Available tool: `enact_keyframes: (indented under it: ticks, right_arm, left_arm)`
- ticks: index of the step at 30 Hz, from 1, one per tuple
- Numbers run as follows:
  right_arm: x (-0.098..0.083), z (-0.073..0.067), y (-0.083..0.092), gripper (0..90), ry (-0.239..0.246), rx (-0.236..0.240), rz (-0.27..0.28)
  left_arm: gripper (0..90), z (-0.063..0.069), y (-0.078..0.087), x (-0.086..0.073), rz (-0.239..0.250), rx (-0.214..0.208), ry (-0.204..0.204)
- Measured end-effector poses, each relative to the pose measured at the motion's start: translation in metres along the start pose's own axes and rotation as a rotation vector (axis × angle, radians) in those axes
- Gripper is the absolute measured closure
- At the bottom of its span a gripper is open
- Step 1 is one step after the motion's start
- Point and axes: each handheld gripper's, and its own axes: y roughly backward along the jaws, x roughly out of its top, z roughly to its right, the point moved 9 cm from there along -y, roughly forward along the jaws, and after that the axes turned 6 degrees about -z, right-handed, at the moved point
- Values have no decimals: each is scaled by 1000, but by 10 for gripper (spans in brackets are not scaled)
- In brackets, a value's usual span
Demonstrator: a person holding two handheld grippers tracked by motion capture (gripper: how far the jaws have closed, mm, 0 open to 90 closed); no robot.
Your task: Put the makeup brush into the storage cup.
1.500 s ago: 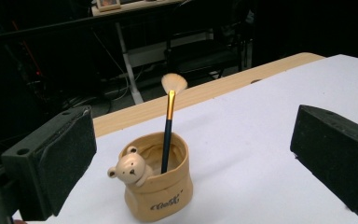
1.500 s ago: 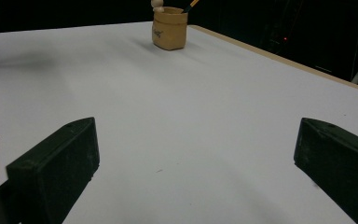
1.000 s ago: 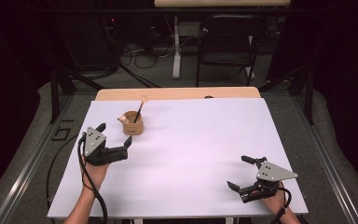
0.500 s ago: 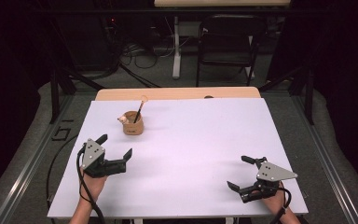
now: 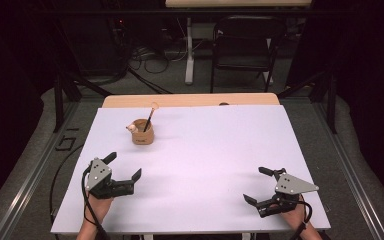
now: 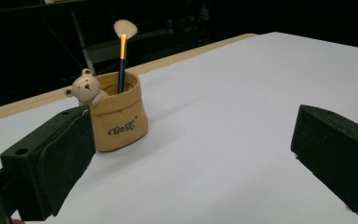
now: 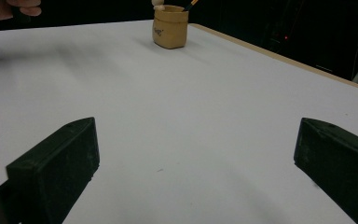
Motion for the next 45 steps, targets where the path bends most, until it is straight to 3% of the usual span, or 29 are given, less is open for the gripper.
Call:
enact_keyframes:
  ticks: [6, 24, 38, 45]
  right_arm:
    - [0, 0, 0, 0, 0, -1, 0]
    - [0, -1, 0, 0, 0, 1, 1]
    - [0, -1, 0, 0, 3, 2, -2]
    - [-1, 0, -1, 0, 3, 4, -4]
  left_arm:
    - [0, 5, -1, -12, 15, -55, -1]
    - [0, 18, -9, -37, 13, -157, -41]
    - [0, 21, -13, -48, 4, -181, -29]
    - [0, 27, -17, -49, -14, -197, -56]
